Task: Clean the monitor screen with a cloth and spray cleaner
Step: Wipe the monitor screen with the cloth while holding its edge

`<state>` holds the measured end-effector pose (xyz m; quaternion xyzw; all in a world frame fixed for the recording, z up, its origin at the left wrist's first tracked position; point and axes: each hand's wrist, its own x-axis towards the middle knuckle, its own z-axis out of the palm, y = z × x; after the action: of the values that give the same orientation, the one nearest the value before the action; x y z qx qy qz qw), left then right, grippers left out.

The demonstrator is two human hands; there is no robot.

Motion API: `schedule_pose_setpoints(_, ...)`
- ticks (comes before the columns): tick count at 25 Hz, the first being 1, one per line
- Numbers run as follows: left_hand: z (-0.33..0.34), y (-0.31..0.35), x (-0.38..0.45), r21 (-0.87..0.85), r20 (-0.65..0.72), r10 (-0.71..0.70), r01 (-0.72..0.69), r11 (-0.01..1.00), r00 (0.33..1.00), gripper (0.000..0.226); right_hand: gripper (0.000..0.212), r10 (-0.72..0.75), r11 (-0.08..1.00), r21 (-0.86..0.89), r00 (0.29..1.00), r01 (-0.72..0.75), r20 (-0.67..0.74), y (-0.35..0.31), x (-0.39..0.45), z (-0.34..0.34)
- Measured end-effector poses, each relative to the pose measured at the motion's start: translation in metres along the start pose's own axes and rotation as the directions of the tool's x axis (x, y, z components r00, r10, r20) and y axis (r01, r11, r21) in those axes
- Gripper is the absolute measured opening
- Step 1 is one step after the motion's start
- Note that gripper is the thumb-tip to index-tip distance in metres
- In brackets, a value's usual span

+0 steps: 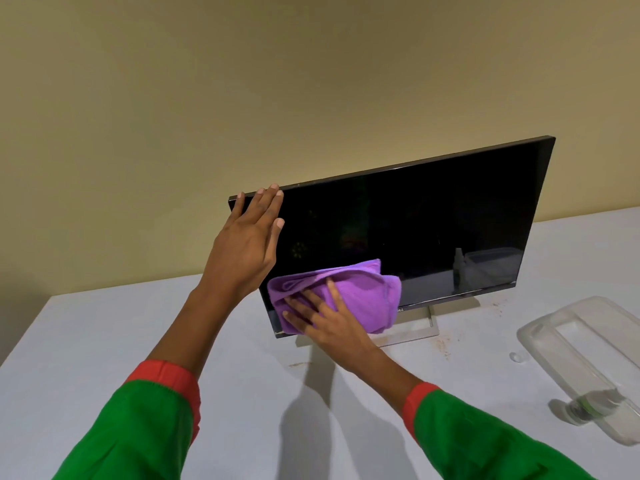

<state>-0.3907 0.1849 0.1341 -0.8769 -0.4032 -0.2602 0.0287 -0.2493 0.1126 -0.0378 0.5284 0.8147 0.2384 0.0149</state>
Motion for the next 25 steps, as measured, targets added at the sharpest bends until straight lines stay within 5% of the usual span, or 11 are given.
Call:
schedule_pose_setpoints(7,0.000,0.004,0.001,0.066,-0.027,0.021,-0.019,0.998,0.999,0.049,0.067,-0.088,0.981,-0.166,0.994,0.098,0.070,0.053,-0.035,-0.004)
schedule_pose_setpoints(13,0.011,0.022,0.007,0.169,-0.147,-0.019,0.044,0.985,0.989,0.051,0.088,-0.010,0.956,-0.277,0.955,0.096,0.296,0.172,-0.141,0.005)
schedule_pose_setpoints(18,0.035,0.064,0.014,0.133,-0.208,-0.063,0.092,0.987,0.976,0.049,0.091,0.089,0.970,-0.240,0.888,0.025,0.451,0.227,-0.199,0.015)
schedule_pose_setpoints(25,0.090,0.170,0.033,0.012,-0.008,0.140,-0.140,0.990,0.990,0.055,0.078,0.264,0.963,-0.088,0.846,-0.253,0.463,0.284,-0.262,0.018)
